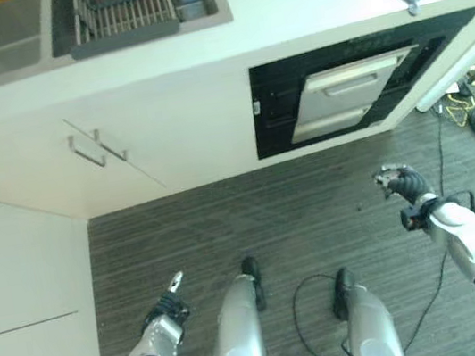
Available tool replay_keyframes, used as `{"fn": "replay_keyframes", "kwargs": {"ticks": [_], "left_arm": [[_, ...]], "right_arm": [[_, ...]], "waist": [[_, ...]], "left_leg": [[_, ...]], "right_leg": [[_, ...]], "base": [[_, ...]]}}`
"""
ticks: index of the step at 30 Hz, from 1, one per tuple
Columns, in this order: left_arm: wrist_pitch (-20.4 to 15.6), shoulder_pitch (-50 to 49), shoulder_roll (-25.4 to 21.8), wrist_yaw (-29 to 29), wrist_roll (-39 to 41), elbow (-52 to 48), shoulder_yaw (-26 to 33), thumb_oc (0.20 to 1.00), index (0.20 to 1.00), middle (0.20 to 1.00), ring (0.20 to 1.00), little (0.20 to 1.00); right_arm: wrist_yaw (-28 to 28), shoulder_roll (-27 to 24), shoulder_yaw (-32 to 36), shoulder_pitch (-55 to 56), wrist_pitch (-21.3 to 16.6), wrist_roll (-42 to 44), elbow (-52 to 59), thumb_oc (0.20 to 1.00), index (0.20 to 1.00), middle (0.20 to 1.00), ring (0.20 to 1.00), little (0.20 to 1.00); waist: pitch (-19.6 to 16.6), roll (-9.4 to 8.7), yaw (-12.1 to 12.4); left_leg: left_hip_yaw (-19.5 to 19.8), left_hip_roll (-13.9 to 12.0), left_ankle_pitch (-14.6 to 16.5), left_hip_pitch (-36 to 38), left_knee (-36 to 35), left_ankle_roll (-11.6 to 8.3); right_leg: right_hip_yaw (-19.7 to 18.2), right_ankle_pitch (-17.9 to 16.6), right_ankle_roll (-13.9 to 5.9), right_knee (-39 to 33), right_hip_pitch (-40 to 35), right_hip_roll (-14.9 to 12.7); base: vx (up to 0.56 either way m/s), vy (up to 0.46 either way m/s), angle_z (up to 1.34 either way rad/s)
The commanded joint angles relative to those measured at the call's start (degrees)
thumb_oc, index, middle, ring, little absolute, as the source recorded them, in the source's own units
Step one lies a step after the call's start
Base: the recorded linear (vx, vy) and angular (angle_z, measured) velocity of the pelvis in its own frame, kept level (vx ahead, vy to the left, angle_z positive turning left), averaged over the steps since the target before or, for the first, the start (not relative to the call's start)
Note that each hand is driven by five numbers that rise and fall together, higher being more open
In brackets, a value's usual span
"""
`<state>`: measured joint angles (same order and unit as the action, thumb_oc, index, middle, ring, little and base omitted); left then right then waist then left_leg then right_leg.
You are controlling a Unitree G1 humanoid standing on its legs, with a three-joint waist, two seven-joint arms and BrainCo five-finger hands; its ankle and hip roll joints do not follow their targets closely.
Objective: Place the dishes in the dishwasher.
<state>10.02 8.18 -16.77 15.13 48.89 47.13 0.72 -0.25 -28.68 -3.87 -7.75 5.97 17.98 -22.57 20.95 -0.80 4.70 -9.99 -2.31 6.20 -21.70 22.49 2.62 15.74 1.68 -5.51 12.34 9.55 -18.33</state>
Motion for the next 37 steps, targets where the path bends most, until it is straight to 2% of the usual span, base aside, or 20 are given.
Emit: {"fn": "replay_keyframes", "kwargs": {"ticks": [1,2,3,4,5,6,7,9,10,12,15,17,18,19,21,24,27,31,37], "left_arm": [[-5.2,-2.4,-2.4,-4.1,-0.4,-0.6,-0.6,1.000,1.000,1.000,1.000,1.000],[-6.1,-3.3,-2.3,-4.9,-1.9,-2.3,-0.2,1.000,1.000,1.000,1.000,1.000],[-8.9,-5.8,-2.4,-10.6,-4.5,-0.2,0.1,1.000,1.000,1.000,1.000,1.000],[-13.7,-8.6,-2.5,-16.9,-8.1,3.7,0.8,1.000,1.000,1.000,1.000,1.000],[-21.0,-10.9,-2.6,-22.8,-10.0,7.3,1.3,1.000,1.000,1.000,1.000,1.000],[-24.3,-11.8,-2.6,-25.9,-11.7,8.8,1.7,1.000,1.000,1.000,1.000,1.000],[-25.7,-12.4,-2.4,-29.9,-12.5,9.5,2.7,1.000,1.000,1.000,1.000,1.000],[-23.3,-12.6,-2.4,-32.5,-12.9,10.0,2.4,1.000,1.000,1.000,1.000,1.000],[-20.5,-12.4,-1.8,-35.4,-13.3,11.3,2.2,1.000,1.000,1.000,1.000,1.000],[-17.9,-12.8,-1.2,-37.1,-10.8,12.0,2.6,1.000,1.000,1.000,1.000,1.000],[-16.1,-12.9,-0.2,-38.5,-10.8,13.6,2.6,1.000,1.000,1.000,1.000,1.000],[-16.5,-12.9,0.6,-38.1,-14.9,14.5,1.8,1.000,1.000,1.000,1.000,1.000],[-16.5,-12.9,0.6,-38.1,-14.9,14.5,1.8,1.000,1.000,1.000,1.000,1.000],[-15.3,-11.8,0.7,-38.4,-15.3,14.5,0.3,1.000,1.000,1.000,1.000,1.000],[-13.0,-9.9,1.0,-37.4,-15.2,15.1,-0.8,1.000,1.000,1.000,1.000,1.000],[-13.1,-9.2,1.9,-34.9,-16.4,17.1,-1.1,1.000,1.000,1.000,1.000,1.000],[-13.4,-8.0,1.8,-33.5,-14.6,18.6,-1.0,1.000,1.000,1.000,1.000,1.000],[-14.3,-7.5,1.9,-33.6,-14.2,20.5,-0.3,1.000,1.000,1.000,1.000,1.000],[-16.0,-7.2,2.0,-33.9,-14.4,22.7,0.4,1.000,1.000,1.000,1.000,1.000]], "right_arm": [[-0.3,-0.8,-1.2,-2.2,-8.9,-5.7,-6.5,1.000,1.000,1.000,1.000,1.000],[0.6,1.3,-1.4,0.3,-8.4,-1.4,-9.9,1.000,1.000,1.000,1.000,1.000],[0.6,3.7,-0.9,2.4,-11.1,1.9,-15.1,1.000,1.000,1.000,1.000,1.000],[1.0,5.6,0.1,3.5,-13.6,3.2,-19.8,1.000,1.000,1.000,1.000,1.000],[2.0,7.3,0.7,4.6,-15.5,2.2,-23.8,1.000,1.000,1.000,1.000,1.000],[3.6,8.4,1.3,5.8,-16.1,2.4,-26.5,1.000,1.000,1.000,1.000,1.000],[5.9,9.7,2.7,7.0,-15.8,3.2,-31.1,1.000,1.000,1.000,1.000,1.000],[7.2,10.7,3.4,6.8,-14.5,3.7,-35.9,1.000,1.000,1.000,1.000,1.000],[6.9,11.2,3.0,6.5,-13.2,2.2,-39.5,1.000,1.000,1.000,1.000,1.000],[8.4,11.4,3.2,6.6,-12.1,1.2,-42.3,1.000,1.000,1.000,1.000,1.000],[7.8,11.9,2.0,6.5,-9.9,-1.1,-43.6,1.000,1.000,1.000,1.000,1.000],[7.0,11.7,2.1,6.4,-9.3,-1.7,-44.6,1.000,1.000,1.000,1.000,1.000],[7.0,11.7,2.1,6.4,-9.3,-1.7,-44.6,1.000,1.000,1.000,1.000,1.000],[5.9,11.3,2.6,6.5,-8.9,-0.6,-45.0,1.000,1.000,1.000,1.000,1.000],[5.0,10.7,3.7,6.4,-8.8,1.4,-45.9,1.000,1.000,1.000,1.000,1.000],[5.1,10.7,3.5,6.2,-8.8,1.4,-46.8,1.000,1.000,1.000,1.000,1.000],[6.2,11.1,3.1,6.9,-8.7,-1.0,-47.5,1.000,1.000,1.000,1.000,1.000],[6.1,12.2,2.2,7.3,-7.4,-2.0,-48.6,1.000,1.000,1.000,1.000,1.000],[8.0,13.1,0.4,6.7,-5.6,-5.3,-50.0,1.000,1.000,1.000,1.000,1.000]], "waist": [[-2.6,-2.69,2.4],[-3.6,-2.25,2.6],[-4.7,-2.20,3.3],[-5.5,-1.98,3.2],[-6.1,-1.77,2.4],[-7.1,-2.02,1.7],[-8.7,-2.93,0.5],[-9.7,-2.86,-0.4],[-10.8,-2.84,-0.3],[-11.9,-2.61,0.1],[-13.1,-2.38,0.2],[-13.0,-2.45,0.4],[-13.0,-2.45,0.4],[-12.8,-2.36,-0.4],[-13.2,-1.67,-2.3],[-14.6,-0.66,-3.3],[-15.7,0.14,-4.7],[-16.6,0.45,-5.4],[-17.3,0.51,-5.5]], "left_leg": [[5.3,-1.9,-0.7,4.8,-6.0,-4.26],[6.3,-1.5,-0.5,8.1,-8.2,-3.37],[8.1,-1.2,-0.3,10.2,-9.9,-2.79],[9.0,-0.8,0.1,12.3,-11.6,-2.32],[10.4,0.0,0.4,14.4,-13.5,-1.74],[11.5,0.7,0.3,15.7,-15.0,-1.60],[12.2,1.8,0.7,18.3,-17.8,-1.88],[12.5,1.7,1.0,21.3,-20.1,-2.03],[13.0,1.6,1.3,22.3,-20.5,-2.23],[12.5,0.9,1.1,23.6,-21.1,-3.25],[10.6,-0.6,0.7,24.4,-20.4,-5.17],[8.9,-0.8,1.2,22.9,-16.3,-6.21],[8.9,-0.8,1.2,22.9,-16.2,-6.21],[4.3,-1.7,0.8,21.6,-14.1,-6.97],[-0.8,-4.3,-1.1,22.7,-16.7,-7.62],[1.1,-4.3,-2.8,25.9,-22.6,-7.62],[0.7,-4.8,-4.0,28.5,-26.8,-7.85],[0.3,-4.8,-3.7,29.7,-27.5,-7.76],[0.0,-3.9,-2.4,31.0,-26.9,-6.62]], "right_leg": [[0.1,0.1,-3.12,4.5,-2.0,-1.4],[-1.1,-2.2,-3.42,7.5,-3.0,-2.3],[-2.4,-2.6,-3.35,8.2,-4.6,-1.5],[-3.9,-3.3,-3.56,8.2,-4.8,-0.1],[-5.8,-2.4,-3.45,5.2,-4.4,3.0],[-6.7,-1.6,-3.31,0.5,-4.2,5.0],[-8.5,-4.2,-4.35,-7.4,-3.8,6.8],[-9.6,-6.1,-4.92,-9.2,-2.5,7.8],[-10.2,-4.8,-4.10,-11.1,-5.2,8.7],[-8.6,-4.1,-3.42,-12.6,-7.8,9.3],[-6.9,-2.4,-1.57,-13.8,-10.6,10.3],[-4.9,-1.9,-0.23,-15.2,-12.7,10.9],[-4.9,-2.0,-0.23,-15.2,-12.7,10.9],[-2.9,-1.9,0.18,-16.4,-14.2,10.9],[0.0,-1.2,0.22,-15.9,-14.8,10.8],[-1.3,-0.9,-0.06,-15.4,-15.0,10.9],[-2.3,-0.5,-0.41,-15.7,-16.0,10.9],[-2.6,-0.2,-0.73,-15.5,-16.7,10.8],[-3.7,0.2,-0.95,-15.0,-17.5,10.4]], "base": [[0.24,0.287,0.54],[0.35,0.123,0.30],[0.35,0.010,0.33],[0.35,-0.157,0.66],[0.32,-0.193,1.13],[0.41,-0.374,1.25],[0.37,-0.387,1.68],[0.35,-0.436,1.92],[0.26,-0.387,1.84],[0.16,-0.271,1.21],[0.10,-0.232,0.07],[0.03,-0.208,-0.01],[-0.01,-0.143,0.03],[-0.03,-0.042,0.11],[-0.01,0.049,0.60],[0.07,0.116,0.91],[0.08,0.095,-0.27],[0.07,0.068,0.09],[0.06,0.054,-0.06]]}}
